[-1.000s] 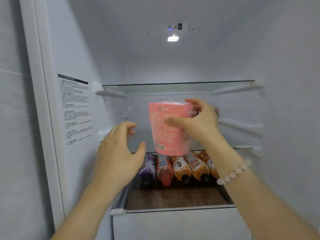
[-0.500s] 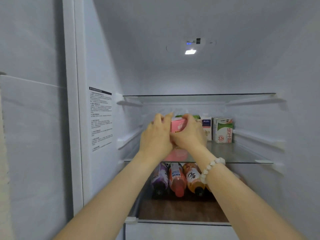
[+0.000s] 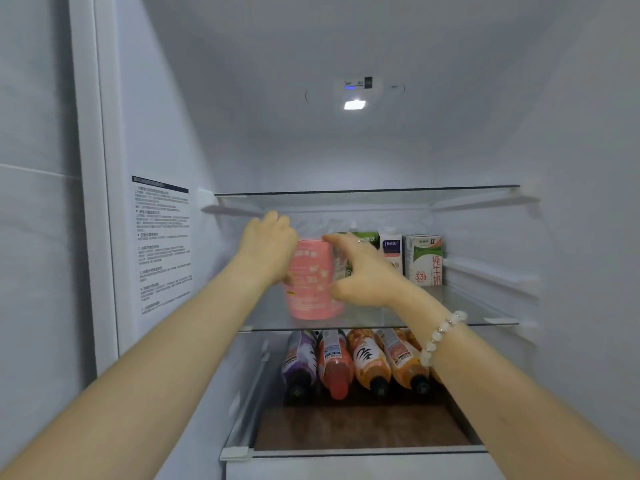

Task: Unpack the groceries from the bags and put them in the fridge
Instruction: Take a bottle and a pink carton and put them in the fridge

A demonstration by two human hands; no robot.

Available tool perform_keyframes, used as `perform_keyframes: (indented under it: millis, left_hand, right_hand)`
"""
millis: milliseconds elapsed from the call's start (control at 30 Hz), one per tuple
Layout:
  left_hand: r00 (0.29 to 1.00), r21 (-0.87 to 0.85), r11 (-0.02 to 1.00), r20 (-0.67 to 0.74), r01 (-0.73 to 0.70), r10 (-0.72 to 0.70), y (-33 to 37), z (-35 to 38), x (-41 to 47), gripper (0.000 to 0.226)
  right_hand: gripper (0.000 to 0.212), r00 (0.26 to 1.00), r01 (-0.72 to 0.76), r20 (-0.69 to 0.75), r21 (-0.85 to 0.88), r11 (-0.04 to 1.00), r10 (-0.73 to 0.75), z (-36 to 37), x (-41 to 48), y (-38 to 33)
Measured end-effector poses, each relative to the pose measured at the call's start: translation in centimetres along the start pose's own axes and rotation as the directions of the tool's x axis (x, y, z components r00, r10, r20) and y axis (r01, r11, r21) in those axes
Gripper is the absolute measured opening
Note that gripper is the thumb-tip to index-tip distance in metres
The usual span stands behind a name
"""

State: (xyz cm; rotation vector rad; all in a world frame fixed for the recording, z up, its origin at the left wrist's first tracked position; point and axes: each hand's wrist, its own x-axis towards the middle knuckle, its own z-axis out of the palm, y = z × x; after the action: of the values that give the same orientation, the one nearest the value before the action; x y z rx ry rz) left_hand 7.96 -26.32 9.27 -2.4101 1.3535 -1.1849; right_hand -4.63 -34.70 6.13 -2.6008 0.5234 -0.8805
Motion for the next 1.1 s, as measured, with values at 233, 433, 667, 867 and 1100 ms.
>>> perform_keyframes:
  millis: [233, 433, 667, 867, 1100]
  left_hand:
    - [0.999, -0.17, 0.985, -0.003, -0.04, 0.04, 1.3, 0.9, -0.2, 0.06]
    - [0.987, -0.18, 0.971, 0.061, 0.155, -0.146, 4.0, -0.5, 0.9, 0.066]
    - [1.0, -0.071, 0.997, 0.011, 0.024, -0.023, 2.4, 1.0, 2.6, 0.078]
    - [0.997, -0.01, 0.997, 0.018, -0.071, 0.071, 2.8, 2.1, 3.7, 0.077]
    - [0.997, -0.054, 0.997, 0.039, -0.063, 0.065, 3.0, 5.4, 6.5, 0.07]
  right_hand:
    - [0.102, 0.992, 0.041, 0.092, 0.406, 0.913, -0.086, 1.5, -0.4, 0.5]
    - [0.096, 0.99, 0.015, 0.094, 0.669, 0.743, -0.105, 1.1, -0.2, 1.1]
    - [0.068, 0.994, -0.11, -0.014, 0.02, 0.994, 0.111, 3.0, 0.0, 3.8]
    - [0.064, 0.987, -0.155, -0.014, -0.319, 0.935, 0.159, 5.4, -1.0, 4.0]
    - [0.063, 0.989, -0.146, -0.054, -0.376, 0.915, 0.136, 5.9, -1.6, 4.3]
